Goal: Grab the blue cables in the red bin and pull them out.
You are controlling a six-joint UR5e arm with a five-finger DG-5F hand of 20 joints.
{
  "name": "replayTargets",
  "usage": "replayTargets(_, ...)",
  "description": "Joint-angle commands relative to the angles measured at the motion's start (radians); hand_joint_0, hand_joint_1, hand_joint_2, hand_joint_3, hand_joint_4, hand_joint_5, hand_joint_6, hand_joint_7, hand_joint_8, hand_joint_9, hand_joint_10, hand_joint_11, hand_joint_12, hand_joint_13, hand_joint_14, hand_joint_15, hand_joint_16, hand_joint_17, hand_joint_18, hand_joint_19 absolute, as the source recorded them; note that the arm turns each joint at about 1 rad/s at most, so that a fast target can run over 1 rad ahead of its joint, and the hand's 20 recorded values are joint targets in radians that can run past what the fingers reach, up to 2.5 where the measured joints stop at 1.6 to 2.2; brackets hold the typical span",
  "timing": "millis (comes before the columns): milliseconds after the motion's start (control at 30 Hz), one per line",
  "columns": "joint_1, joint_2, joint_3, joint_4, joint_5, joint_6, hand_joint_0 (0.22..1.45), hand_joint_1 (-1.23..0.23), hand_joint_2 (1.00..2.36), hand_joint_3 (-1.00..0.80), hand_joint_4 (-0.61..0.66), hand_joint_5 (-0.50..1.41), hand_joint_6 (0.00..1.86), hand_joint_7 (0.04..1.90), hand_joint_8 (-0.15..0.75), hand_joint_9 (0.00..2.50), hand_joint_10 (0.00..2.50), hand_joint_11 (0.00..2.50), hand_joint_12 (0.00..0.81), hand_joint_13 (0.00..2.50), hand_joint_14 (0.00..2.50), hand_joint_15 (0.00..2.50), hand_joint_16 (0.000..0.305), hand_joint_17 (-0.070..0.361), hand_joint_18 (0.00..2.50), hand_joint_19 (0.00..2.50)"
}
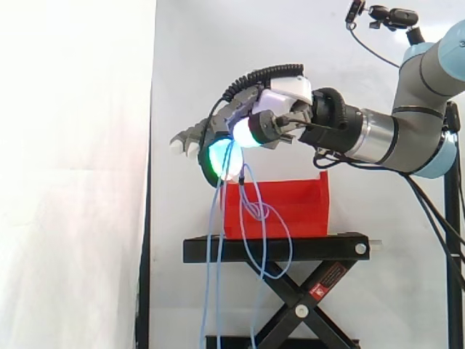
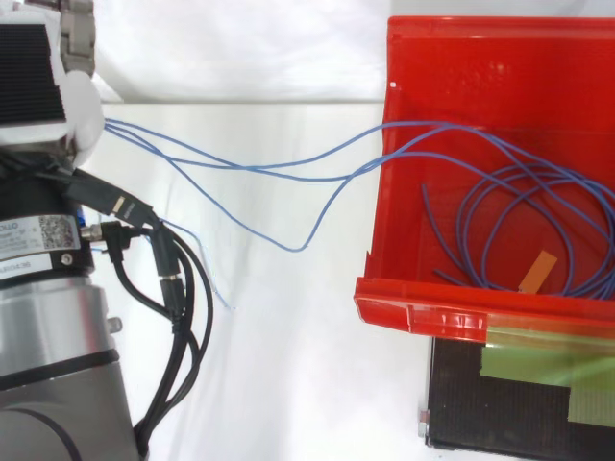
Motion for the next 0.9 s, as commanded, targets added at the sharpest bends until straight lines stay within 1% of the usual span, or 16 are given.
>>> replayTargets(0,0.0,-0.001,0.0,-0.006,0.001,0.012,0.88,-0.76,1.0,-1.0,0.22,1.01,0.01,0.73,0.26,0.8,0.02,0.6,0.288,0.51,0.02,0.4,0.037,0.084,0.35,0.52)
replayTargets(233,0.0,-0.001,-0.002,-0.054,0.012,0.072,0.88,-0.77,1.0,-1.0,0.22,1.01,0.01,0.74,0.259,0.8,0.02,0.61,0.288,0.51,0.01,0.4,0.037,0.084,0.35,0.52)
replayTargets(333,0.0,-0.001,-0.013,-0.083,0.019,0.112,0.88,-0.77,1.0,-1.0,0.22,1.01,0.01,0.74,0.259,0.8,0.02,0.59,0.288,0.51,0.01,0.4,0.037,0.084,0.35,0.52)
replayTargets(367,0.002,-0.001,-0.016,-0.084,0.019,0.117,0.88,-0.77,1.0,-1.0,0.22,1.01,0.01,0.74,0.259,0.79,0.02,0.59,0.287,0.51,0.01,0.41,0.038,0.084,0.35,0.52)
replayTargets(467,0.005,0.001,-0.042,-0.084,0.028,0.141,0.87,-0.77,1.0,-1.0,0.22,1.01,0.01,0.73,0.258,0.79,0.02,0.6,0.288,0.51,0.02,0.4,0.038,0.084,0.35,0.52)
replayTargets(633,0.006,-0.001,-0.046,-0.086,0.036,0.16,0.87,-0.77,1.0,-1.0,0.23,1.0,0.01,0.73,0.262,0.8,0.02,0.6,0.29,0.51,0.01,0.4,0.038,0.084,0.35,0.52)
replayTargets(733,0.006,0.001,-0.045,-0.098,0.036,0.2,0.87,-0.77,1.0,-1.0,0.22,1.0,0.01,0.73,0.26,0.79,0.02,0.6,0.29,0.51,0.01,0.4,0.038,0.085,0.35,0.52)
replayTargets(767,0.008,0.001,-0.046,-0.12,0.036,0.226,0.87,-0.77,1.0,-1.0,0.22,1.0,0.01,0.73,0.26,0.79,0.02,0.6,0.29,0.51,0.01,0.4,0.038,0.085,0.35,0.52)
replayTargets(833,0.009,0.001,-0.045,-0.14,0.036,0.25,0.87,-0.77,1.0,-1.0,0.22,1.0,0.01,0.73,0.261,0.79,0.02,0.61,0.29,0.51,0.01,0.4,0.038,0.085,0.35,0.52)
replayTargets(867,0.011,0.001,-0.045,-0.157,0.036,0.279,0.87,-0.77,1.0,-1.0,0.23,0.99,0.01,0.73,0.26,0.79,0.02,0.61,0.29,0.51,0.01,0.4,0.038,0.085,0.35,0.52)
